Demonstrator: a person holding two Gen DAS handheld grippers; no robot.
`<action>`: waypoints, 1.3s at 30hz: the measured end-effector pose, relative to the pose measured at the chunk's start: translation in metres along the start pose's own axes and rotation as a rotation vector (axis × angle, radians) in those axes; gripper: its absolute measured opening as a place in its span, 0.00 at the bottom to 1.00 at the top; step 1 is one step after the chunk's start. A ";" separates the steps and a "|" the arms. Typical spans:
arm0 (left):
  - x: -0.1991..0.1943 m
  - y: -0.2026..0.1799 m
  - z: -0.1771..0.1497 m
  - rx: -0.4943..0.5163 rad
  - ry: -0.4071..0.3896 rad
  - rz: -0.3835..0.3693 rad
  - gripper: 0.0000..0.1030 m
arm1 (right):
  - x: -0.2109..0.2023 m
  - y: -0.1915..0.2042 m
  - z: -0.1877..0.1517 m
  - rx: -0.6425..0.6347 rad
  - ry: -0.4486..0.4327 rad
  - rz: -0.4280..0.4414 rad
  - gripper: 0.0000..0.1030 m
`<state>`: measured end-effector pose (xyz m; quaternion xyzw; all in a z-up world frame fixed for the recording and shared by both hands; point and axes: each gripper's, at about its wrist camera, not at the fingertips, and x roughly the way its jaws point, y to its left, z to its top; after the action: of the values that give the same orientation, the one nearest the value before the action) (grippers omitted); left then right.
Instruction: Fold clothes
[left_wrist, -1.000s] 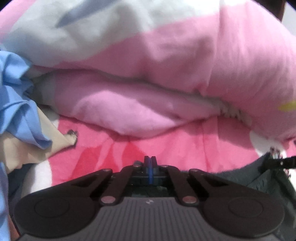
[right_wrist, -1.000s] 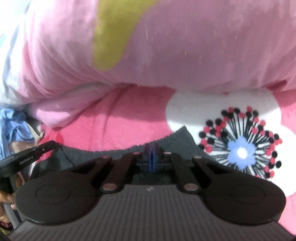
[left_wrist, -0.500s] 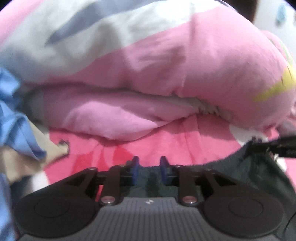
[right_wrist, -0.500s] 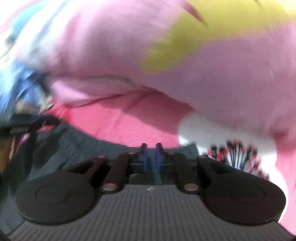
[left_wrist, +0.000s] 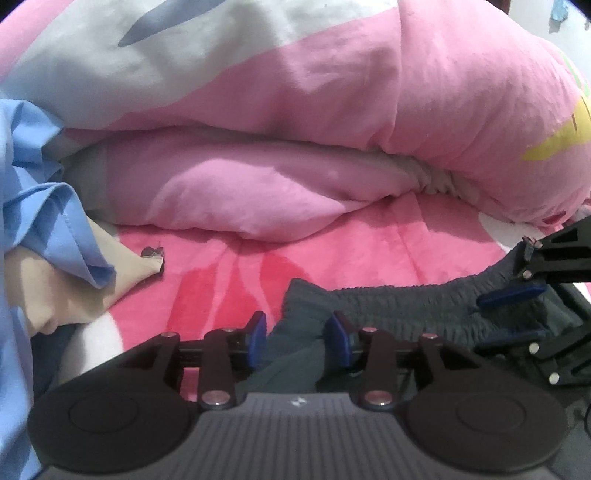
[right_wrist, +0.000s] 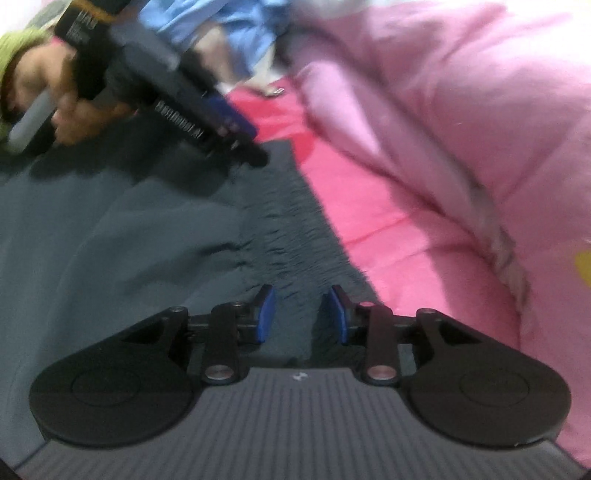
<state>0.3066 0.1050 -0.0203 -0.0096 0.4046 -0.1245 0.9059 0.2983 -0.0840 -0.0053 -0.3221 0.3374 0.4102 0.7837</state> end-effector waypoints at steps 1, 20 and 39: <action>0.000 0.001 -0.001 0.005 -0.003 -0.001 0.39 | 0.002 0.001 0.001 -0.022 0.014 0.005 0.36; -0.001 0.005 -0.013 0.019 -0.068 0.027 0.47 | -0.006 0.046 -0.007 -0.200 -0.075 -0.266 0.06; 0.007 0.001 -0.009 0.069 -0.094 0.034 0.46 | 0.026 0.033 -0.004 -0.074 -0.103 -0.355 0.06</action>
<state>0.3051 0.1051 -0.0316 0.0228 0.3571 -0.1223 0.9258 0.2798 -0.0610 -0.0359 -0.3838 0.2194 0.2933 0.8477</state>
